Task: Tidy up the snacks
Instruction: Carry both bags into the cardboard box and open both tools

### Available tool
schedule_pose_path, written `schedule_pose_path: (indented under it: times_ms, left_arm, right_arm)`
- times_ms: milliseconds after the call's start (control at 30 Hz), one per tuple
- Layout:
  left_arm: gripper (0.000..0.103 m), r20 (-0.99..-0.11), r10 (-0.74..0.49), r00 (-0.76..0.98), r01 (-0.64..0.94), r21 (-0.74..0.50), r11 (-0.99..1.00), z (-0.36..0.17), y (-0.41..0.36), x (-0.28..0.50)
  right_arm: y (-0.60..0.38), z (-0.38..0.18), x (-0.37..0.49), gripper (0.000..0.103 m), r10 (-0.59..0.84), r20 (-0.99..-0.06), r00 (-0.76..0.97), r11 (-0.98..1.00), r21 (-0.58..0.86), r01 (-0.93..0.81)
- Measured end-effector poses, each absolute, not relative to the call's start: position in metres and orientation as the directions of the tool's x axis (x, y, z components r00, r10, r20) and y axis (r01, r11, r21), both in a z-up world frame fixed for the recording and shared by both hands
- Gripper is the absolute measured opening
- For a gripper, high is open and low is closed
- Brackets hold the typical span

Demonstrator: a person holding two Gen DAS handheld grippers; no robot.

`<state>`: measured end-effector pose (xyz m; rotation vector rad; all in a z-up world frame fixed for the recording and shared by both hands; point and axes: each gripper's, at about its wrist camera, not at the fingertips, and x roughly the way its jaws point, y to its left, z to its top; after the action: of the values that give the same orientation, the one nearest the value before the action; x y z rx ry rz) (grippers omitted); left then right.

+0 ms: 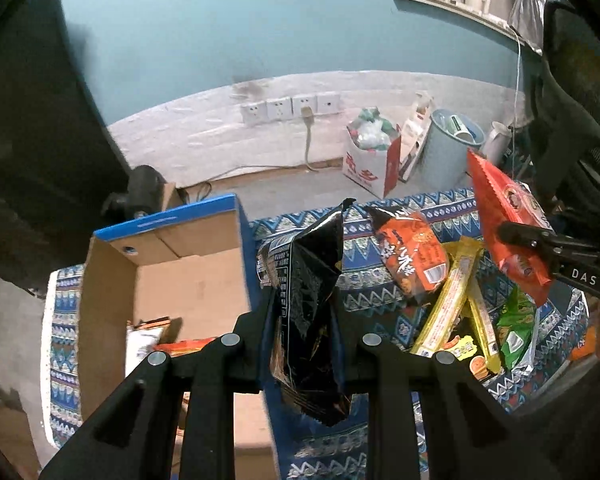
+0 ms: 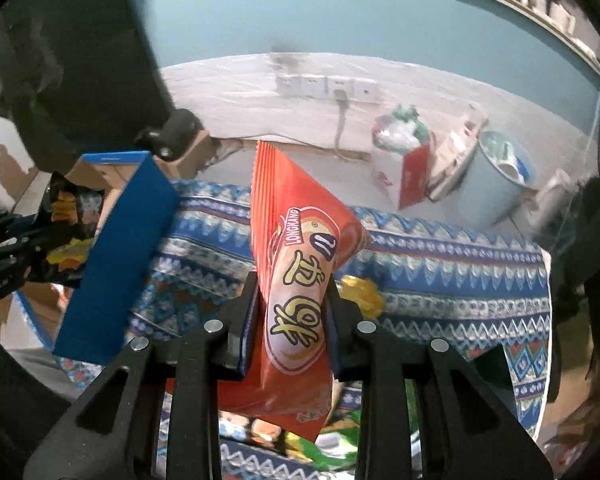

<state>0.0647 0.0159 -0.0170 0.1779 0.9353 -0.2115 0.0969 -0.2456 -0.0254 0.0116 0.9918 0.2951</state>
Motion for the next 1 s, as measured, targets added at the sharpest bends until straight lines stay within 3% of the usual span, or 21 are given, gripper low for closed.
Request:
schedule_pose_path:
  times_ms: [400,1000]
  left_arm:
    - [0.024,-0.800,-0.069,0.595,0.160,0.034,0.986,-0.011,0.074,0.062]
    - [0.024,-0.831,0.020,0.557,0.014,0.033,0.999,-0.042,0.154,0.061]
  right_arm:
    - [-0.174,-0.011,0.109,0.027,0.339,-0.808,0.482,0.920,0.177,-0.350]
    - [-0.064,-0.001,0.128,0.027,0.417,-0.804,0.424,0.858,0.195,-0.476]
